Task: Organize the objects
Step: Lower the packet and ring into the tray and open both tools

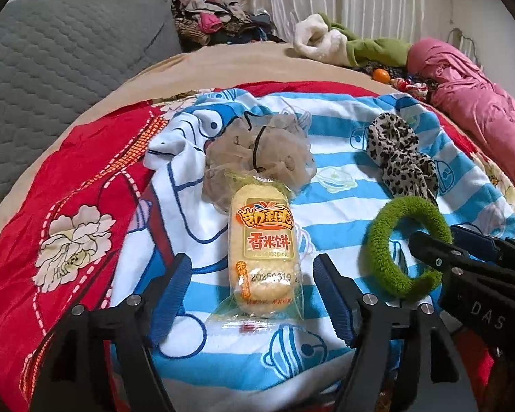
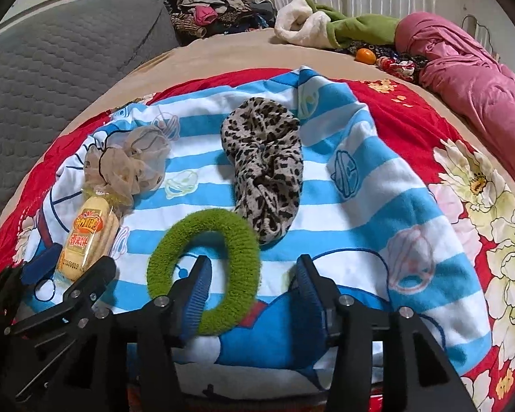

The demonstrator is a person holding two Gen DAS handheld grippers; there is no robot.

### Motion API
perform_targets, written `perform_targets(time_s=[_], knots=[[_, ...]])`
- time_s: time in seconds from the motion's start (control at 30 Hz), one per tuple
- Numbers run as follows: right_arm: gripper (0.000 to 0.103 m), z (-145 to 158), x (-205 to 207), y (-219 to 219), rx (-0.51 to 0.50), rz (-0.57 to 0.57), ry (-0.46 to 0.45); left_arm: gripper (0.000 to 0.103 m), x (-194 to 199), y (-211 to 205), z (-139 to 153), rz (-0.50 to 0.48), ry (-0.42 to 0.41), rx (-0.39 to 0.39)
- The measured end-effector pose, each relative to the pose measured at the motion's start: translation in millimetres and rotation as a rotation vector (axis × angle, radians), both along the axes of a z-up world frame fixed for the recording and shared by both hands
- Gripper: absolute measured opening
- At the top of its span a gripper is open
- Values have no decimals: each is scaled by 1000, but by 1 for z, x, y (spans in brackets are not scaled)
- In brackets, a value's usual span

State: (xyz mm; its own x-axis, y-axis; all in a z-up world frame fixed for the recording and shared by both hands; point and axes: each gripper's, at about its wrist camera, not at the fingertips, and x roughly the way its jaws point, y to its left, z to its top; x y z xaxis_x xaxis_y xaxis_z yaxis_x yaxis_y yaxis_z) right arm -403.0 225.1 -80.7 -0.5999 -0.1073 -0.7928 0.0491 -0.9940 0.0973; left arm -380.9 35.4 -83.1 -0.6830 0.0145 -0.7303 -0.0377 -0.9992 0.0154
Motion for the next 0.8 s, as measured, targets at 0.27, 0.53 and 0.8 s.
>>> perform_targets(time_s=[0.27,0.53,0.8], knots=[[53,2,3,4,-12,-7,1,76,8,-4,3,-2,-6,16],[57,10,10,6,-19,-3,16,77,17,-4,6,8,-4,20],[64,21,22,7,-11,6,25,77,33,-8,12,24,-9,31]])
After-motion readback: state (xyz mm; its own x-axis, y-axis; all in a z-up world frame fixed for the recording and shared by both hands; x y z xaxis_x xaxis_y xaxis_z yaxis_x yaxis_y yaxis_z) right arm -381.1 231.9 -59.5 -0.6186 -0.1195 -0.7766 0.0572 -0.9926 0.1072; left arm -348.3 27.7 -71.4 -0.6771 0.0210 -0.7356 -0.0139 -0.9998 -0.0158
